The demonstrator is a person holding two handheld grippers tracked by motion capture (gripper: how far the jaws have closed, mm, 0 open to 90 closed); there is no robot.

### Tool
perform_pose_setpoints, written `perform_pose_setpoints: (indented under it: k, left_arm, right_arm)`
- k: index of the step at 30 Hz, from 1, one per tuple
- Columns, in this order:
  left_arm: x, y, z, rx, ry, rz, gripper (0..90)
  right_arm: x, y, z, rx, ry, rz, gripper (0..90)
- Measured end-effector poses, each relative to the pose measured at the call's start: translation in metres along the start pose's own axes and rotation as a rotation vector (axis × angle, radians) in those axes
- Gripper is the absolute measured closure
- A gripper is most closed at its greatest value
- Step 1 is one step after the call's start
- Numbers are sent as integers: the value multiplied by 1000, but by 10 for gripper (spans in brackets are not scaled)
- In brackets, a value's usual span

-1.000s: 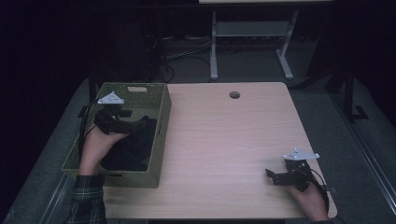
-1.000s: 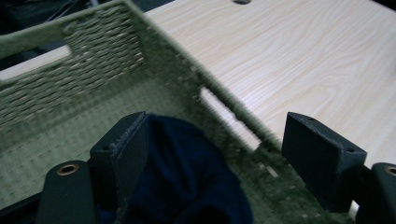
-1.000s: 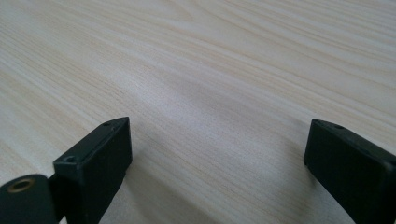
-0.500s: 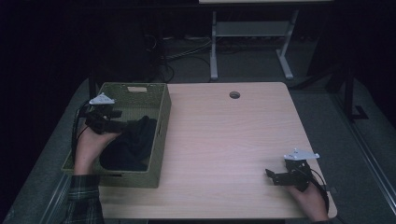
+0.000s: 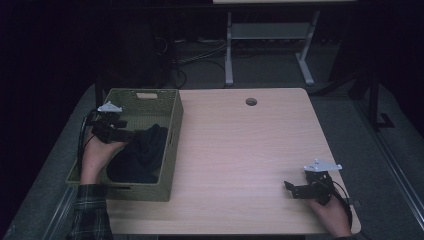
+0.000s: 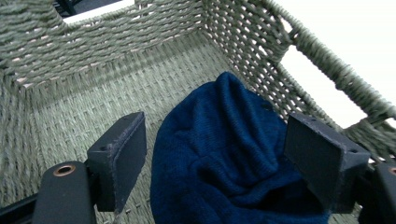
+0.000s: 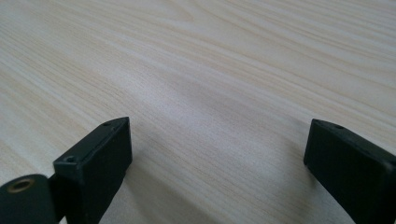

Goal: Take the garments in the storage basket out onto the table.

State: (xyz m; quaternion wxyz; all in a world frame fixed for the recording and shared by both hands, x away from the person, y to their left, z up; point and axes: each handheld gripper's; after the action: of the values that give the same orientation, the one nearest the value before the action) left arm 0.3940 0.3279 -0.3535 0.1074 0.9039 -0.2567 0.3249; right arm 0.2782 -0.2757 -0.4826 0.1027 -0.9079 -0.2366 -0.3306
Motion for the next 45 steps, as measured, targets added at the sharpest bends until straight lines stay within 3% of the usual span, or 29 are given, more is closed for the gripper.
perform_pose_setpoints:
  k: [11, 16, 25, 36, 45]
  left_arm:
    - [-8, -8, 22, 3, -82, -13, 214]
    - [-11, -9, 33, 22, -145, -4, 216]
    - [-14, -10, 38, 8, -170, -15, 230]
    - [-19, -13, 47, -7, -235, -37, 236]
    - [-21, -14, 52, -55, -263, -60, 311]
  right_arm:
    - [0, 0, 0, 0, 0, 0, 73]
    - [0, 0, 0, 0, 0, 0, 73]
    - [0, 0, 0, 0, 0, 0, 73]
    - [0, 0, 0, 0, 0, 0, 73]
    - [0, 0, 0, 0, 0, 0, 73]
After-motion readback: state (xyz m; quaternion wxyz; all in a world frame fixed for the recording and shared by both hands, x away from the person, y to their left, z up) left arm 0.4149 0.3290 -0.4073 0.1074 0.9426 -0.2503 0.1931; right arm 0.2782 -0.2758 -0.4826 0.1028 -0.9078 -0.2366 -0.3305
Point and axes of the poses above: each handheld gripper's, and its own axes: z roughly forward along the jaws, x roughly out of its top, y roughly to its right, and after that the axes turned 5 degrees about -y, right-handed
